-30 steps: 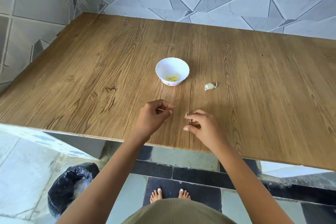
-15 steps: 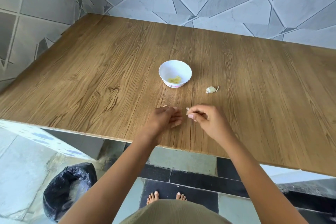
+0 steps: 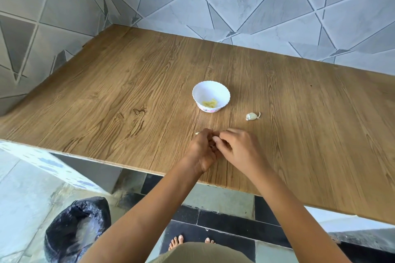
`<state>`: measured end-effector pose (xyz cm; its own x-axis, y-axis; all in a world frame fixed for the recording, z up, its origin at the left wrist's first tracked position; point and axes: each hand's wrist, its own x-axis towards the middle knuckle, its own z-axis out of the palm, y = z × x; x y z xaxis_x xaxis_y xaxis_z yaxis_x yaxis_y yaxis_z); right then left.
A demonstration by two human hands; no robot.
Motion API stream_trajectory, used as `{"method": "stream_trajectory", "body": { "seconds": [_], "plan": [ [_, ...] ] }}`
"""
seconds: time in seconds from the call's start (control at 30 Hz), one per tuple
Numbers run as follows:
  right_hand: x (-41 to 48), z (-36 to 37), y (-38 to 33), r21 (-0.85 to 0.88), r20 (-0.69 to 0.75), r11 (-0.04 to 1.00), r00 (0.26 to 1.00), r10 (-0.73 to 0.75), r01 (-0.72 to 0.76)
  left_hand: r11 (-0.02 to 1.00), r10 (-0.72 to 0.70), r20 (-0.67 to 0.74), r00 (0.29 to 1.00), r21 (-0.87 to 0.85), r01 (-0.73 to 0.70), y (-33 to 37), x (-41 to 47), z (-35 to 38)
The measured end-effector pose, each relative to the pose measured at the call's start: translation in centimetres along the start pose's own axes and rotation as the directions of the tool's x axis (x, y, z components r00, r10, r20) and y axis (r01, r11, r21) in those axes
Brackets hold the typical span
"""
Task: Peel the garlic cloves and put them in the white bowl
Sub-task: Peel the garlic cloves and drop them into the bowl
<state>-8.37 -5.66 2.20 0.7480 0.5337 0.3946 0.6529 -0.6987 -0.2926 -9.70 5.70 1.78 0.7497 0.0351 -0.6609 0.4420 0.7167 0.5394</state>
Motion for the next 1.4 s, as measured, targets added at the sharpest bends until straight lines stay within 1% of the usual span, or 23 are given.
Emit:
{"method": "stream_trajectory", "body": {
  "seconds": [0.07, 0.13, 0.27, 0.33, 0.43, 0.63, 0.77, 0.87, 0.97, 1.03, 1.13, 1.2, 1.23, 1.3, 1.4],
  "plan": [
    [0.0, 0.5, 0.1, 0.063, -0.022, 0.997, 0.999, 0.044, -0.042, 1.000, 0.005, 0.026, 1.000, 0.001, -0.005, 0.1, -0.1, 0.1],
    [0.0, 0.9, 0.0, 0.137, -0.003, 0.988, 0.998, 0.068, -0.067, 1.000, 0.004, 0.052, 0.999, -0.007, -0.003, 0.1, -0.2, 0.1],
    [-0.2, 0.7, 0.1, 0.322, 0.005, 0.943, 0.997, 0.083, -0.080, 1.000, -0.002, 0.039, 0.999, 0.005, 0.002, 0.2, 0.1, -0.1],
    [-0.1, 0.5, 0.2, 0.381, 0.023, 0.917, 0.993, 0.116, -0.116, 1.000, -0.013, 0.045, 0.999, 0.014, 0.013, 0.3, 0.0, 0.0],
    [0.1, 0.4, 0.4, 0.390, 0.010, 0.910, 0.989, 0.149, -0.141, 1.000, -0.014, 0.063, 0.998, 0.015, 0.013, 0.4, -0.1, 0.2],
    [0.0, 0.8, 0.6, 0.334, -0.089, 0.938, 0.987, 0.133, -0.096, 1.000, -0.022, 0.073, 0.997, 0.001, 0.022, 0.3, 0.1, 0.2],
    [-0.5, 0.7, 1.1, 0.342, -0.090, 0.938, 0.992, 0.094, -0.058, 1.000, -0.018, 0.079, 0.997, -0.004, 0.018, 0.4, -0.1, 0.4],
    [-0.6, 0.2, 1.3, 0.373, -0.099, 0.925, 0.989, 0.115, -0.070, 0.999, -0.030, 0.095, 0.995, -0.035, 0.033, 0.6, -0.4, 0.6],
    [-0.8, 0.0, 1.5, 0.447, -0.079, 0.887, 0.982, 0.172, -0.119, 0.997, -0.044, 0.110, 0.993, -0.056, 0.050, 0.7, -0.5, 0.8],
    [-1.1, -0.1, 1.6, 0.516, -0.067, 0.840, 0.969, 0.236, -0.169, 0.995, -0.055, 0.138, 0.989, -0.076, 0.066, 0.7, -0.5, 0.7],
    [-1.8, -0.4, 1.8, 0.652, -0.026, 0.707, 0.923, 0.383, -0.275, 0.995, -0.053, 0.158, 0.986, -0.070, 0.065, 0.8, 0.0, 0.0],
    [-2.6, -0.8, 2.1, 0.715, 0.012, 0.612, 0.882, 0.470, -0.336, 0.999, -0.019, 0.144, 0.989, -0.046, 0.026, 1.0, 0.2, -0.8],
    [-3.1, -0.9, 2.3, 0.729, 0.026, 0.583, 0.866, 0.500, -0.359, 1.000, 0.004, 0.130, 0.991, -0.031, 0.000, 1.2, 0.3, -1.2],
    [-4.1, -0.9, 2.5, 0.719, 0.049, 0.571, 0.849, 0.526, -0.395, 0.999, 0.049, 0.103, 0.993, -0.015, -0.048, 1.3, 0.4, -2.1],
    [-5.2, -0.6, 2.4, 0.667, 0.055, 0.615, 0.851, 0.522, -0.420, 0.997, 0.080, 0.077, 0.994, -0.007, -0.080, 1.7, 0.1, -3.1]
  ]
}}
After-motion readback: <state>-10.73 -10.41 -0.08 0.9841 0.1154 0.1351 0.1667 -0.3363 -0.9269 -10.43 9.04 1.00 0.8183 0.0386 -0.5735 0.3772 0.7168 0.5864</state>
